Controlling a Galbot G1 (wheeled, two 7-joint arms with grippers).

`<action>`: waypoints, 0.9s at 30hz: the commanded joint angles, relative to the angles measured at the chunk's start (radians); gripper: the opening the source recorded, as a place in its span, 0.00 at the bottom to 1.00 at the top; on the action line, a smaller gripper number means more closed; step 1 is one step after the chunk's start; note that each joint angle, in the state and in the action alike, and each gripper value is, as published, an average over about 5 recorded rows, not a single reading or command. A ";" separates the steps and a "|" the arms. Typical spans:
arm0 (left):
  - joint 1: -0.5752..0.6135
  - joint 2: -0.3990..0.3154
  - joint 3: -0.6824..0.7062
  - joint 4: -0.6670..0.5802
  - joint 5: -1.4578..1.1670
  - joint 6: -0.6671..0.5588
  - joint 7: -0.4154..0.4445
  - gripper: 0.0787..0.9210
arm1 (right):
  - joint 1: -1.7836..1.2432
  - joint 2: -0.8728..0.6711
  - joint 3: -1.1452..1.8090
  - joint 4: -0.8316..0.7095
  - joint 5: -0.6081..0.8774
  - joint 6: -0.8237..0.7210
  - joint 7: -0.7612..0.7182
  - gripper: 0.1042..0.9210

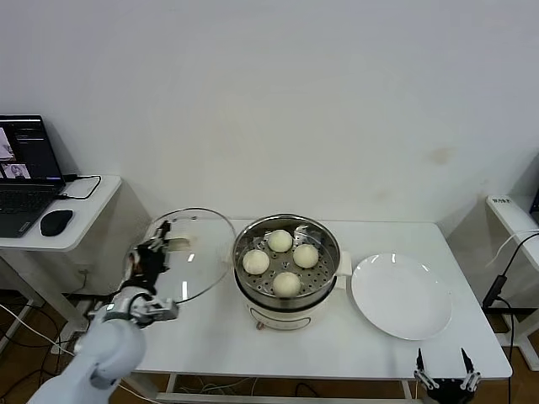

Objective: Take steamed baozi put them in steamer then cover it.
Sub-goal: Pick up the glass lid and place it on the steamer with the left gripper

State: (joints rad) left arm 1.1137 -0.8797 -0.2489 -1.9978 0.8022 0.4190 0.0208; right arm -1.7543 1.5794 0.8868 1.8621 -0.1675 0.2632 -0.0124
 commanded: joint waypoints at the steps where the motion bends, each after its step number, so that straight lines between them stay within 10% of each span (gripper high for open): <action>1: -0.290 -0.128 0.372 0.000 0.154 0.183 0.128 0.09 | 0.004 0.000 -0.026 -0.007 -0.044 0.017 0.009 0.88; 27: -0.396 -0.455 0.471 0.274 0.448 0.186 0.288 0.09 | 0.017 0.001 -0.062 -0.045 -0.082 0.023 0.019 0.88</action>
State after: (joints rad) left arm 0.7547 -1.2349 0.1771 -1.8327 1.1735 0.5907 0.2726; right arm -1.7392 1.5801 0.8329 1.8212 -0.2424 0.2865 0.0057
